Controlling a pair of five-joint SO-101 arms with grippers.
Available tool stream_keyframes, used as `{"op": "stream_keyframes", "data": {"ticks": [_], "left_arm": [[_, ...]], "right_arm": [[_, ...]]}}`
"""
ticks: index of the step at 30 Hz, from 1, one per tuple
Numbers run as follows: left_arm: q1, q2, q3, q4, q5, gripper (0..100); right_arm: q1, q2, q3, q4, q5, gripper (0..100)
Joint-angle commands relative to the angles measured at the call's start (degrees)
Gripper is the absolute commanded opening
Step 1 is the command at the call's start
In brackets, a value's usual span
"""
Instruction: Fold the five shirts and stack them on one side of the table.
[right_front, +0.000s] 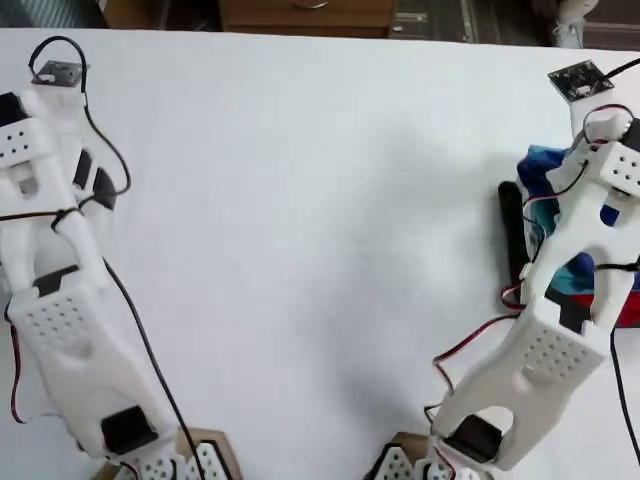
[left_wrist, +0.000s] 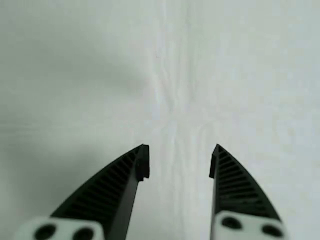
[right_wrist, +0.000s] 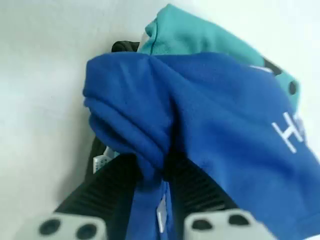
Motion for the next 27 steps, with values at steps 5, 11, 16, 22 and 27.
{"op": "stream_keyframes", "data": {"ticks": [5, 11, 16, 22, 27], "left_arm": [[-0.4, -1.1, -0.8, 0.1, -0.6, 22], [0.6, -1.1, -0.8, 0.0, -0.5, 22], [1.2, -1.0, -0.8, 0.0, -0.5, 22], [1.2, -1.0, -0.8, 0.4, -0.4, 22], [1.1, -1.1, -0.8, 0.9, -0.4, 22]], "right_arm": [[2.9, -0.5, -3.2, 2.9, 0.3, 18.8], [2.8, -7.3, -6.8, 7.1, 1.6, 18.8], [1.9, -16.7, -6.9, 5.9, 1.5, 18.8], [1.9, -20.1, -4.8, -8.0, -4.0, 18.8], [2.2, -8.1, 1.1, -23.6, -4.5, 18.9]]}}
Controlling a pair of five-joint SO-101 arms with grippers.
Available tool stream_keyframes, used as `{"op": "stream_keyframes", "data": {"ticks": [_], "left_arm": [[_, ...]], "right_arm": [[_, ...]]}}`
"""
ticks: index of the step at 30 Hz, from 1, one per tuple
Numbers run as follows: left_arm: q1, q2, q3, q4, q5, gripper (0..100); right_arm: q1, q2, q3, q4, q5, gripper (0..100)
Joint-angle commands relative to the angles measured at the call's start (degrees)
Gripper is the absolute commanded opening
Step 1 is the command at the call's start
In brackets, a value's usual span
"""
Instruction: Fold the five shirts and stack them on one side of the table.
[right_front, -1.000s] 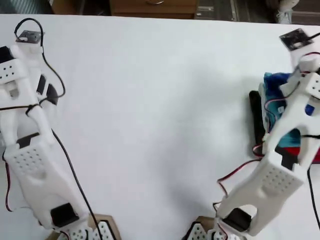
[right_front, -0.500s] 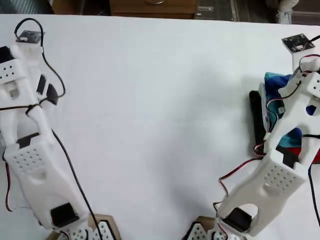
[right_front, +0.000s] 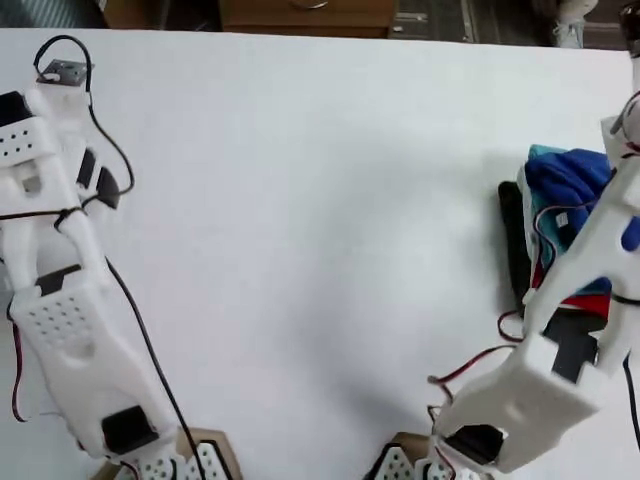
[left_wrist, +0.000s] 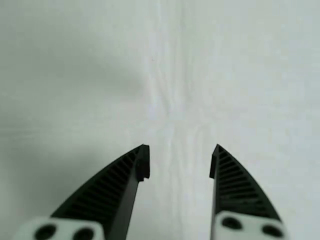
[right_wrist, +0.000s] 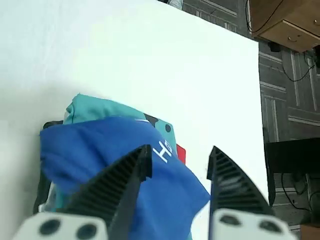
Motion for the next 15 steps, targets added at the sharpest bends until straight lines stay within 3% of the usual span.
{"op": "stream_keyframes", "data": {"ticks": [1, 4, 7, 15], "left_arm": [[0.4, -1.1, -0.8, 0.9, -0.4, 22], [0.4, -1.1, -0.7, 0.9, -0.4, 22], [0.4, -1.1, -0.7, 1.0, -0.4, 22], [0.5, -4.9, -0.5, 0.8, -0.6, 22]], "right_arm": [[0.2, 8.0, 0.6, -12.0, -0.8, 18.9], [0.0, 16.0, -2.8, -19.8, -0.8, 18.7], [-0.6, 23.4, -7.7, -21.3, -0.7, 18.7], [0.2, 27.9, -18.2, -0.3, -0.4, 18.9]]}}
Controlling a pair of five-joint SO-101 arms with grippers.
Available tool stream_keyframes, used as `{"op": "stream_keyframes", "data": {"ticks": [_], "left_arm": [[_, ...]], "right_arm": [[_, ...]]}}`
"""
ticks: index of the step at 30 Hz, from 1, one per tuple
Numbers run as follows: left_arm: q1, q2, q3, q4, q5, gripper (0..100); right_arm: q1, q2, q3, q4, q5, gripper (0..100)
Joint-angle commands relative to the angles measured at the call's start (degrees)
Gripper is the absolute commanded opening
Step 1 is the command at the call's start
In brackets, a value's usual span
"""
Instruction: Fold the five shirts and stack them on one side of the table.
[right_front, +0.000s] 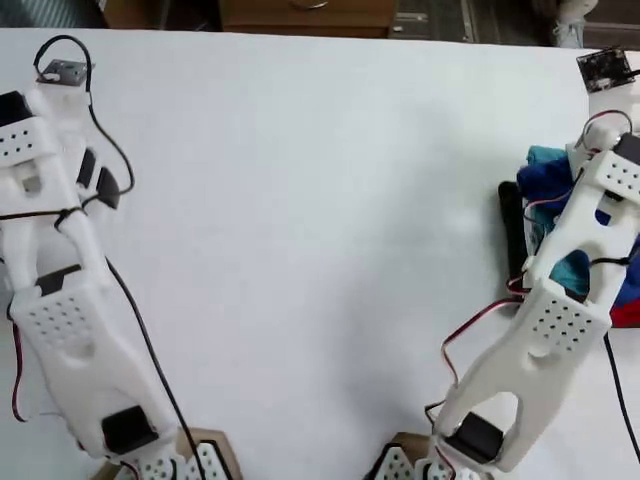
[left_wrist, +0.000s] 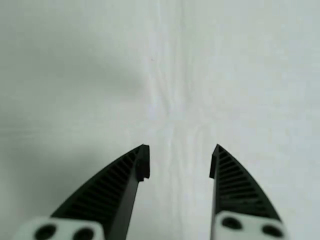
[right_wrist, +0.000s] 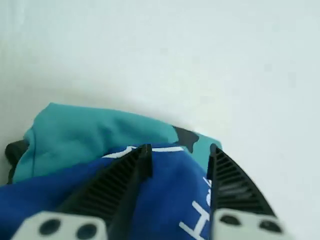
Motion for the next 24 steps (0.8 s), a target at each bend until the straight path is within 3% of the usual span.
{"op": "stream_keyframes", "data": {"ticks": [1, 4, 10, 14, 20, 24], "left_arm": [[0.5, -5.0, -0.7, 0.6, -0.6, 22], [0.6, -5.5, -0.8, 0.4, -0.6, 22], [0.6, -5.0, -0.3, 0.4, -0.7, 22], [1.2, -5.0, -0.2, 0.4, -0.6, 22], [2.5, -5.2, -0.2, 0.6, -0.4, 22], [2.5, -5.6, -0.3, 0.8, -0.4, 22]], "right_arm": [[0.5, -0.9, -6.2, 9.5, 1.0, 18.9], [1.2, -1.0, -8.4, 18.5, 6.8, 18.8], [4.1, -1.0, -16.2, 27.0, 7.7, 18.8], [3.6, -0.4, -22.6, 24.5, 7.8, 19.0], [-0.9, 3.5, -22.9, 12.1, 7.6, 19.0], [-2.7, 9.3, -22.9, 12.8, 7.5, 19.0]]}}
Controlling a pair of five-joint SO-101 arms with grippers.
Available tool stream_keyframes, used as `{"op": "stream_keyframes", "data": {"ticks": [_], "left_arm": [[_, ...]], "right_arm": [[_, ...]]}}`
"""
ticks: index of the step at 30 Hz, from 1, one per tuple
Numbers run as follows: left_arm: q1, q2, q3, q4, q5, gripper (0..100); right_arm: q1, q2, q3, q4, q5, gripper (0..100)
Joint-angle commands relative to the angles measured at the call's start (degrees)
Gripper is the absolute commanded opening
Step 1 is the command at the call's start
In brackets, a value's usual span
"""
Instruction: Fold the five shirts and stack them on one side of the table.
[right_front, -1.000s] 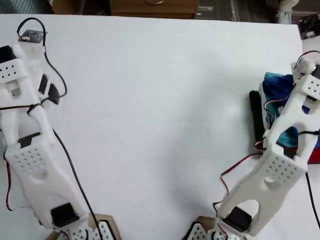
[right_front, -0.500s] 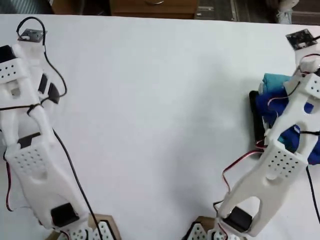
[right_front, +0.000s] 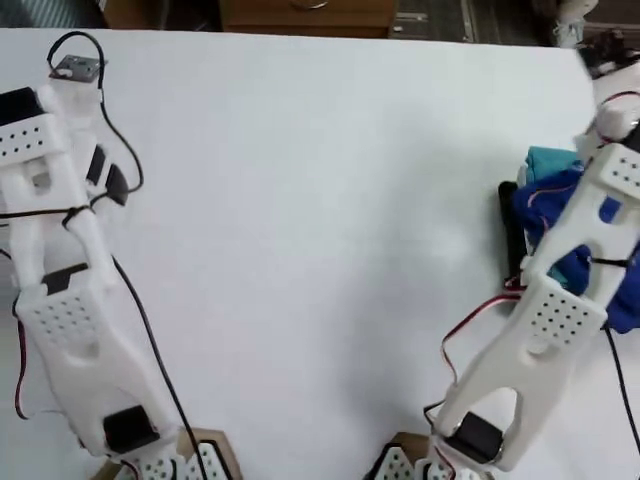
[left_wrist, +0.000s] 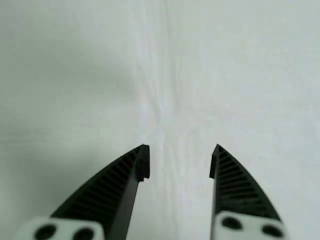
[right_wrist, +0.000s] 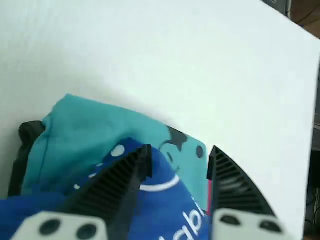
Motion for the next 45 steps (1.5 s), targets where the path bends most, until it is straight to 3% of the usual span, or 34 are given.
{"op": "stream_keyframes", "data": {"ticks": [1, 20, 25, 27, 45], "left_arm": [[0.4, -5.4, -0.3, 0.8, -0.4, 22], [0.7, -4.8, -0.3, 0.5, -0.4, 22], [0.6, -4.9, -0.3, 0.5, -0.4, 22], [0.6, -5.0, -0.3, 0.6, -0.4, 22], [0.4, -5.3, -0.2, 0.9, -0.4, 22]], "right_arm": [[-1.2, 2.7, -2.5, 1.0, -0.1, 19.0], [3.7, 5.8, -4.1, 5.7, 0.3, 18.5], [3.6, 6.3, -4.6, 6.0, 0.0, 0.6], [3.6, 6.3, -4.7, 5.8, -0.1, 2.3], [6.4, 6.5, -9.9, -16.2, -5.3, 1.9]]}}
